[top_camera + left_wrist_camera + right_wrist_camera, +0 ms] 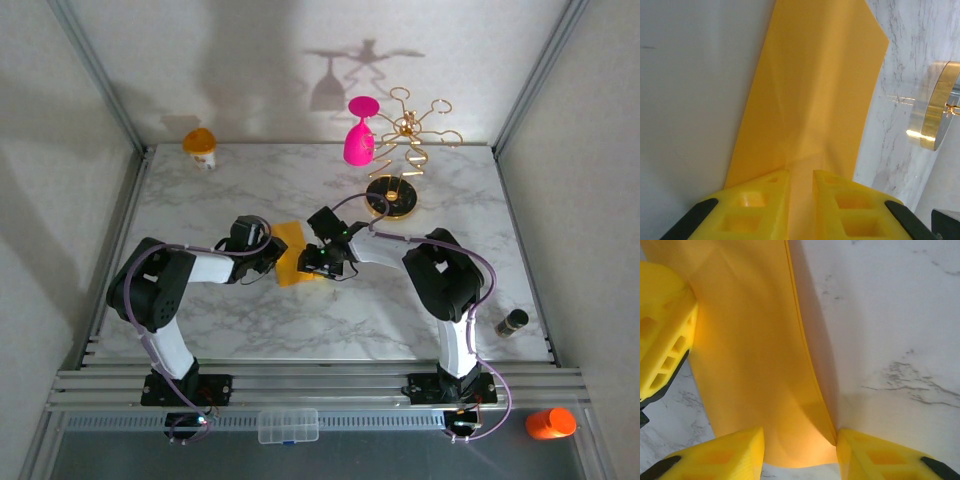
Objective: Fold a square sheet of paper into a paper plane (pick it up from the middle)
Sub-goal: Fold the triangle a second time at the center of the table.
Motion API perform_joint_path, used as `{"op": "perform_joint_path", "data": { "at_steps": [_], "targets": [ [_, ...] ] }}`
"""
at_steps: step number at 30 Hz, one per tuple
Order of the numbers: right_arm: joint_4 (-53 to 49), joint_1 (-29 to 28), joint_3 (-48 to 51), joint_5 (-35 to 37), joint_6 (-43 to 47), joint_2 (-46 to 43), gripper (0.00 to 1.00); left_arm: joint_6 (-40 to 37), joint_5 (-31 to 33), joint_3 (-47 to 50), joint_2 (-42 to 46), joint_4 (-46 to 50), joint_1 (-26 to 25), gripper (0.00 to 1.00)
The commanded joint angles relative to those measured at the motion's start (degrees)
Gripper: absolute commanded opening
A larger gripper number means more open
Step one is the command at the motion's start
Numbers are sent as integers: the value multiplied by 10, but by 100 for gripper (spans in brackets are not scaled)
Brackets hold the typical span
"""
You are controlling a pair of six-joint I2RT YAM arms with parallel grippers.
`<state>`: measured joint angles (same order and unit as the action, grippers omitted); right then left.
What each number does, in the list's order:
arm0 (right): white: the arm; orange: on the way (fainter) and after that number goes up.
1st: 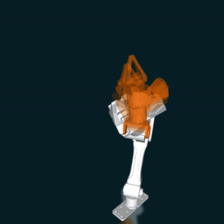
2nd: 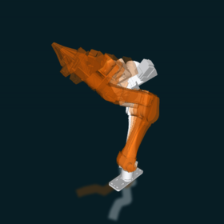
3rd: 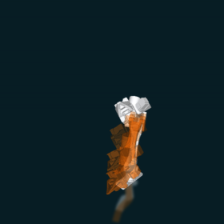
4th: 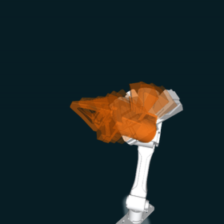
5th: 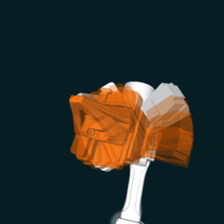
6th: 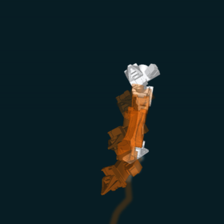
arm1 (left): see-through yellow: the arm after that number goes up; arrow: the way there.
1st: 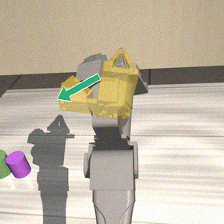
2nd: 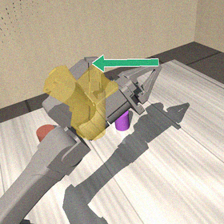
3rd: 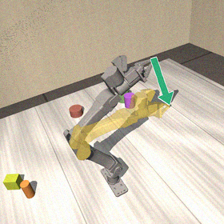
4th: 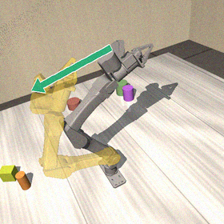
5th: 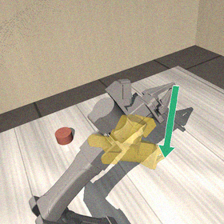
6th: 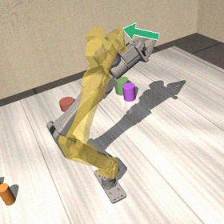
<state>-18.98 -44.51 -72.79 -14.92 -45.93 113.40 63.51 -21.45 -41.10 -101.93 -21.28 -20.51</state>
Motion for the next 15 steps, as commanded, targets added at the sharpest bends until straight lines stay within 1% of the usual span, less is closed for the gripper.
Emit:
{"op": "perform_joint_path", "data": {
  "at_steps": [1, 10, 15],
  "targets": [
    [36, -15, -15, -6, 15, 20, 43, 1, 16, 28, -21, 68, 6, 20],
    [37, -15, -3, 4, 15, -4, 41, -4, 18, 30, -22, 72, 11, 19],
    [21, -15, 7, 21, 8, -20, 37, -8, 20, 30, -26, 74, 13, 19]
  ]
}}
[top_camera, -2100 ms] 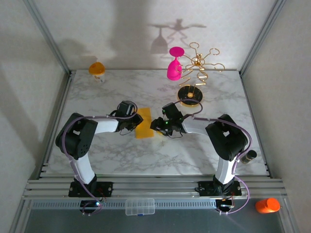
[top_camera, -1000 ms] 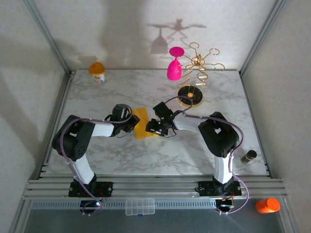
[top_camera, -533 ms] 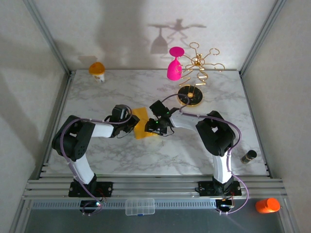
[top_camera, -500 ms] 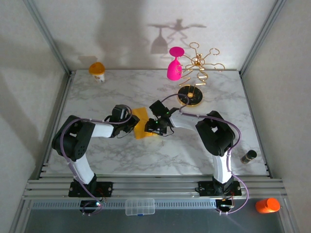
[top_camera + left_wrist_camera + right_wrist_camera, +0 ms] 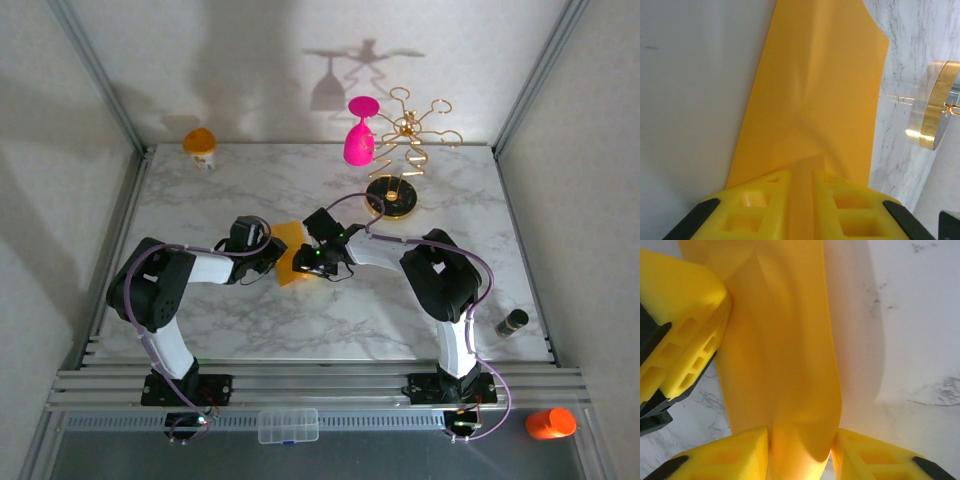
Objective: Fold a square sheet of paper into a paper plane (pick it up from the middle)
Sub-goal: Fold the triangle a second time at the center of the table.
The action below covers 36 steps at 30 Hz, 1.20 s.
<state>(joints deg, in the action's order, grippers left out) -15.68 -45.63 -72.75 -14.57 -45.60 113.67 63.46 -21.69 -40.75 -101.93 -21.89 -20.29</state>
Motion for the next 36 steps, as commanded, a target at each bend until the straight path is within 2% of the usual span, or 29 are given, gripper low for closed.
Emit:
{"op": "perform_joint_path", "data": {
  "at_steps": [1, 7, 26, 36],
  "targets": [
    [-15, -4, 8, 18, 3, -26, 36, -8, 22, 25, -27, 80, 10, 19],
    [-36, -4, 9, 25, -2, -30, 34, -14, 22, 23, -33, 82, 10, 18],
    [-69, -4, -4, 43, 2, -30, 39, -21, 20, 17, -42, 84, 10, 19],
    [-61, -4, -3, 33, 3, -31, 36, -23, 18, 16, -45, 84, 10, 19]
  ]
}}
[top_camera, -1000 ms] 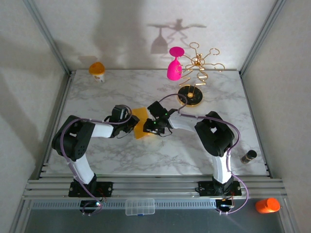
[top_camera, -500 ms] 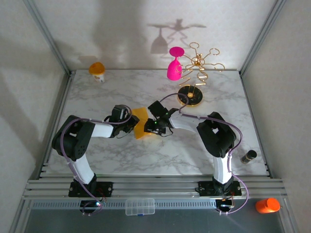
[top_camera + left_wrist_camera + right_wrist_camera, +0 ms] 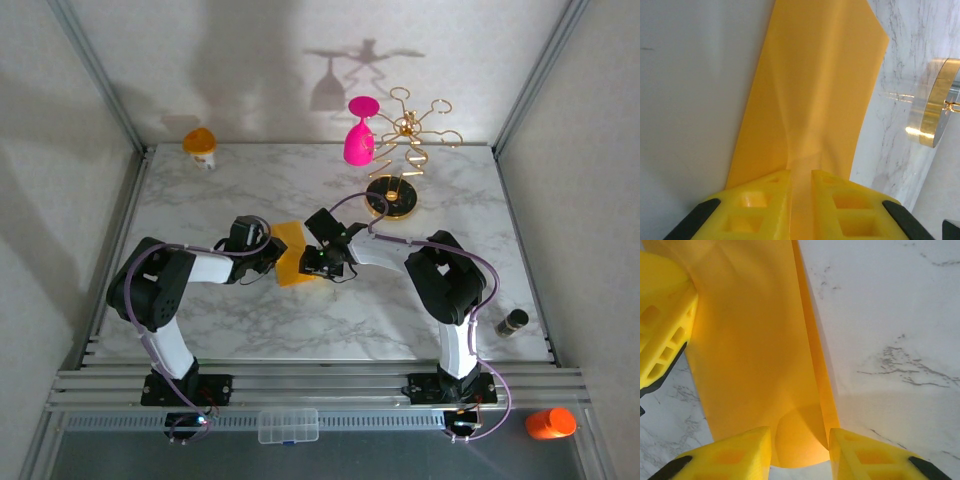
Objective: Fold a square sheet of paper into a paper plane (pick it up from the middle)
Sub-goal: Fold the triangle a second time at the center of the table.
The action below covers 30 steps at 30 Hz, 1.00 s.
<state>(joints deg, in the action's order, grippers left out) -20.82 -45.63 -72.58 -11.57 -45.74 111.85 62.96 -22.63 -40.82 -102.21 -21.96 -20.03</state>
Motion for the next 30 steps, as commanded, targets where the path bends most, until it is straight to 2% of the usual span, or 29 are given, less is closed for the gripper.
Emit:
{"op": "perform_joint_path", "data": {
  "at_steps": [1, 8, 13, 20, 30],
  "targets": [
    [2, -4, -1, -8, 5, -14, 36, -19, 27, 16, -42, 84, 8, 19],
    [126, 10, 49, -101, -9, -28, 39, -19, 26, 17, -40, 85, 8, 18],
    [197, 25, 78, -129, -10, -34, 40, -24, 24, 16, -40, 85, 8, 18],
    [237, 46, 83, -147, 9, -29, 40, -34, 16, 11, -49, 89, 7, 17],
    [229, 56, 73, -170, 11, -7, 39, -39, 14, 7, -47, 96, 7, 17]
  ]
}}
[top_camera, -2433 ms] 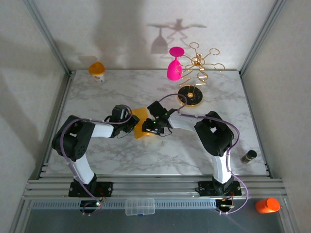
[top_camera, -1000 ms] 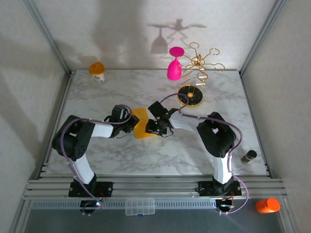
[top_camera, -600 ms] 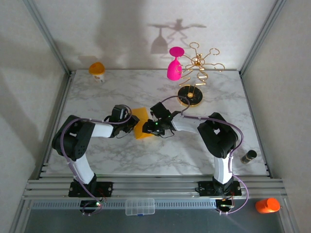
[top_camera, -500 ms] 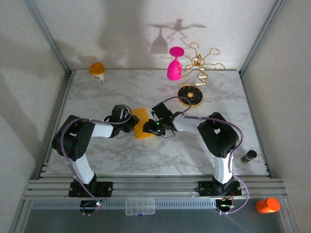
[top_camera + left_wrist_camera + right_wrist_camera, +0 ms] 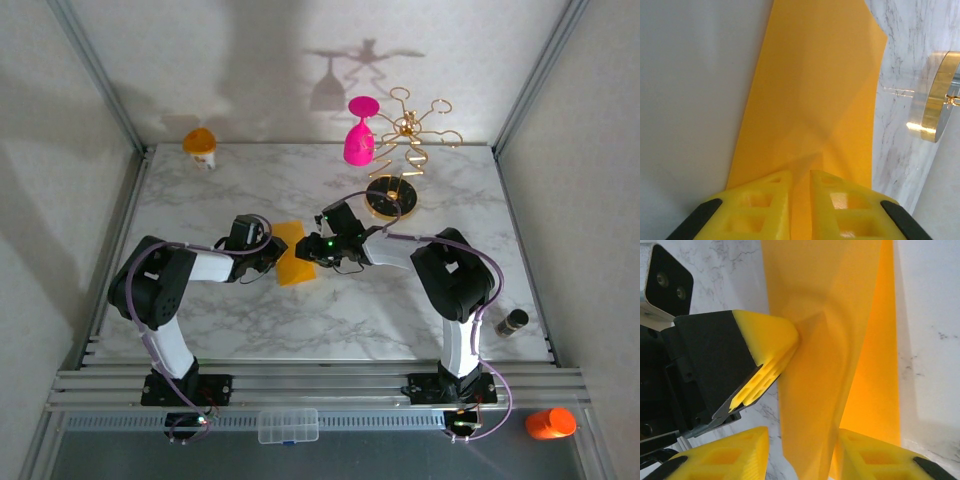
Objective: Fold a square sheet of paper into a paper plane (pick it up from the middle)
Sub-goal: Fold the triangle a second time at the center of the table.
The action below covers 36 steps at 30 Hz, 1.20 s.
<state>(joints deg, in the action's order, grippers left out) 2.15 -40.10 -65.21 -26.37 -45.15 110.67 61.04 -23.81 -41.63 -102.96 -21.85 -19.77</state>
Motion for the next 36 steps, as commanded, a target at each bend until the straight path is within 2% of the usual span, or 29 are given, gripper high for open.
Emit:
{"op": "perform_joint_path", "data": {
  "at_steps": [1, 8, 17, 26, 30, 33, 36],
  "targets": [
    [-9, 0, -1, -22, -1, 6, 38, -19, 26, 15, -38, 95, 4, 17],
    [-20, 0, 20, -37, -47, -1, 35, -19, 26, 13, -35, 95, 4, 17],
    [-36, 0, 33, -14, -69, -16, 24, -18, 26, 12, -34, 95, 4, 17],
    [-52, 0, 40, 3, -76, -29, 19, -17, 24, 11, -32, 93, 3, 17],
    [-50, 0, 41, 5, -81, -32, 10, -17, 23, 10, -27, 92, 4, 17],
    [-60, 0, 40, 17, -80, -33, 0, -22, 15, 8, -15, 83, 4, 19],
    [-69, 0, 46, 28, -80, -40, 0, -34, -7, -2, 13, 62, 4, 24]
  ]
}}
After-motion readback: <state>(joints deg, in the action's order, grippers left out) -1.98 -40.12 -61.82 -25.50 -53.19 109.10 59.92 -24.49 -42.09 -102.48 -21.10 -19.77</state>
